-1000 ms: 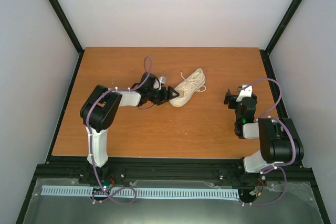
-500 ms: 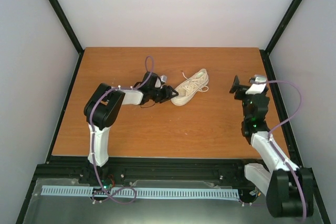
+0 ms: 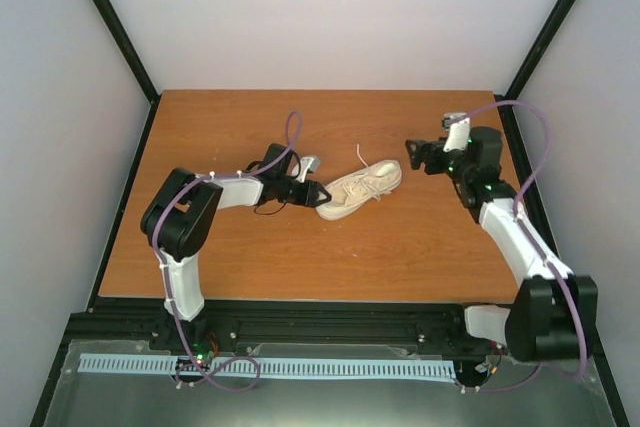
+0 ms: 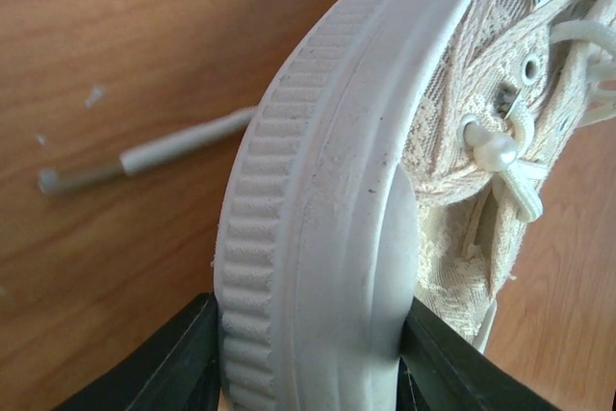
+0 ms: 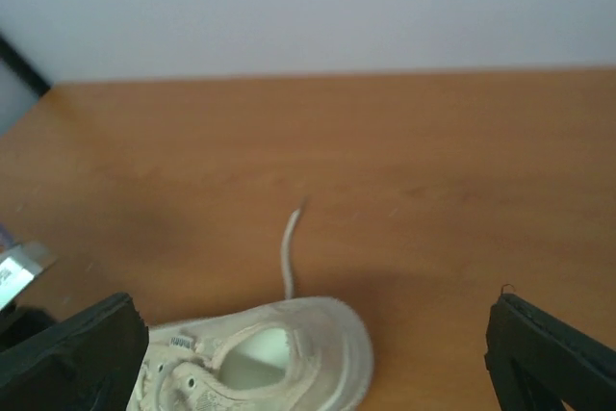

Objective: Tie the shoes

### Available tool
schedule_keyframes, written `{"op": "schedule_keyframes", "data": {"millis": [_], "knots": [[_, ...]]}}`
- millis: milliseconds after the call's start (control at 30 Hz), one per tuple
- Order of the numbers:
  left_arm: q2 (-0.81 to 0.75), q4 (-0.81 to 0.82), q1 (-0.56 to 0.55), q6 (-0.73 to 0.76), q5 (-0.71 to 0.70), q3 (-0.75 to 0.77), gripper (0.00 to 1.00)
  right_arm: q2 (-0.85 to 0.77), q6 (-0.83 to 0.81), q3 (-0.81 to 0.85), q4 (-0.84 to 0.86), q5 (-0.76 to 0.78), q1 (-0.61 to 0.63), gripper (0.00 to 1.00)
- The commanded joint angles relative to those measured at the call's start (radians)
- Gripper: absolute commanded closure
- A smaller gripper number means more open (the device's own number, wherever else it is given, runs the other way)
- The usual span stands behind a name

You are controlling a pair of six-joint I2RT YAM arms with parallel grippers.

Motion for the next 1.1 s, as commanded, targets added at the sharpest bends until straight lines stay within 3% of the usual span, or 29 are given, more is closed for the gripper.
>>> {"op": "schedule_keyframes", "data": {"millis": [0,133,300,367,667,767,933,1067], "knots": [[-0.051,-0.094,-0.011,0.175,0.052,-0.042,0.59,0.157,-0.045,0.096,-0.178,-0.149,0.059,0.06],[-0.112,-0.084,-0.010,0.192,0.035,-0.082,0.57,0.300,-0.053,0.161,-0.199,-0.248,0.104,0.10],[-0.291,0.037,-0.011,0.115,-0.075,-0.211,0.24,0.410,-0.036,0.168,-0.161,-0.301,0.145,0.09],[-0.357,0.054,-0.011,0.072,-0.075,-0.248,0.18,0.446,-0.017,0.172,-0.160,-0.335,0.150,0.09],[-0.589,0.043,-0.012,-0.207,-0.126,-0.440,0.15,0.377,0.035,0.008,-0.216,-0.477,0.312,0.10],[-0.654,0.045,-0.012,-0.298,-0.115,-0.509,0.14,0.273,0.052,-0.056,-0.277,-0.401,0.389,0.10],[-0.704,0.126,-0.026,-0.417,-0.052,-0.591,0.13,0.083,0.102,-0.095,-0.271,-0.172,0.398,0.03],[-0.675,0.154,-0.138,-0.454,-0.091,-0.562,0.12,0.095,0.119,-0.019,-0.228,-0.018,0.391,0.00]]}}
